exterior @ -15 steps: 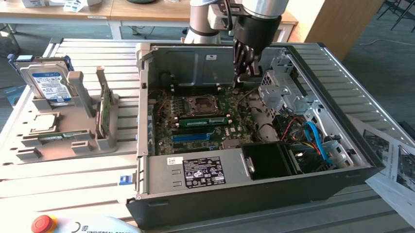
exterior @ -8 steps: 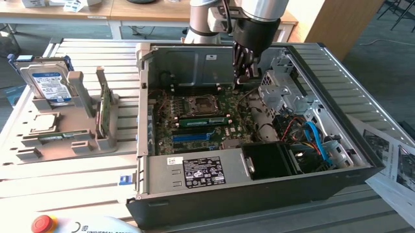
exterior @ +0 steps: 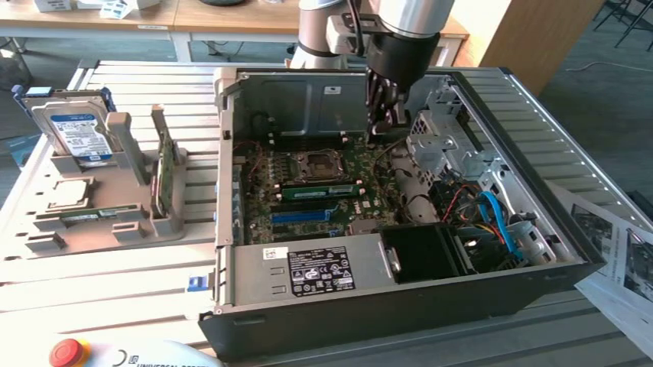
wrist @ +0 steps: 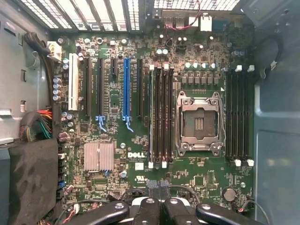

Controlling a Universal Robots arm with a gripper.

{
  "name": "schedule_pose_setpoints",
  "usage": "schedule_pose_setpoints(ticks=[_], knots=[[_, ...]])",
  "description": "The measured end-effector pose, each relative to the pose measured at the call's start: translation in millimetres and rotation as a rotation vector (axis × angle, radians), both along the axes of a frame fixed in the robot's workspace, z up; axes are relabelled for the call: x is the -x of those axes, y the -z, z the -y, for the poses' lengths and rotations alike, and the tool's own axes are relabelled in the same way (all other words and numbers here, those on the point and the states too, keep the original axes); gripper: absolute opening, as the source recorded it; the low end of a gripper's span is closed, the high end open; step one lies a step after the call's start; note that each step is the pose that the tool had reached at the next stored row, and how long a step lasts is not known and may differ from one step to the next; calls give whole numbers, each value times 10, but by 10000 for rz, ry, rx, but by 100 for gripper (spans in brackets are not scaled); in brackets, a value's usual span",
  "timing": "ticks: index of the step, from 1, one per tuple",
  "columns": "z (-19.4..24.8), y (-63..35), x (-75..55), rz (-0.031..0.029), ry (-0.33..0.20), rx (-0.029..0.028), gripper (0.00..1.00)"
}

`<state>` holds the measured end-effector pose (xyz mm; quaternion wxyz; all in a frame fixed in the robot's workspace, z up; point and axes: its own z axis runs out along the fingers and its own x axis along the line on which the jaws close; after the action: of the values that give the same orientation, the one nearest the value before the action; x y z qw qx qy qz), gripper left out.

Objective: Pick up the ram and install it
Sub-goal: 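Press down the ram until it locks into place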

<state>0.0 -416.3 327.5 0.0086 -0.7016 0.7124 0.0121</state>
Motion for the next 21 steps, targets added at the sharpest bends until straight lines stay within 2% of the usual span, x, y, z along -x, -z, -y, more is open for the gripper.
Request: schedule_pose_setpoints(ticks=[21], knots=[[0,97,0,1,0,0,11]])
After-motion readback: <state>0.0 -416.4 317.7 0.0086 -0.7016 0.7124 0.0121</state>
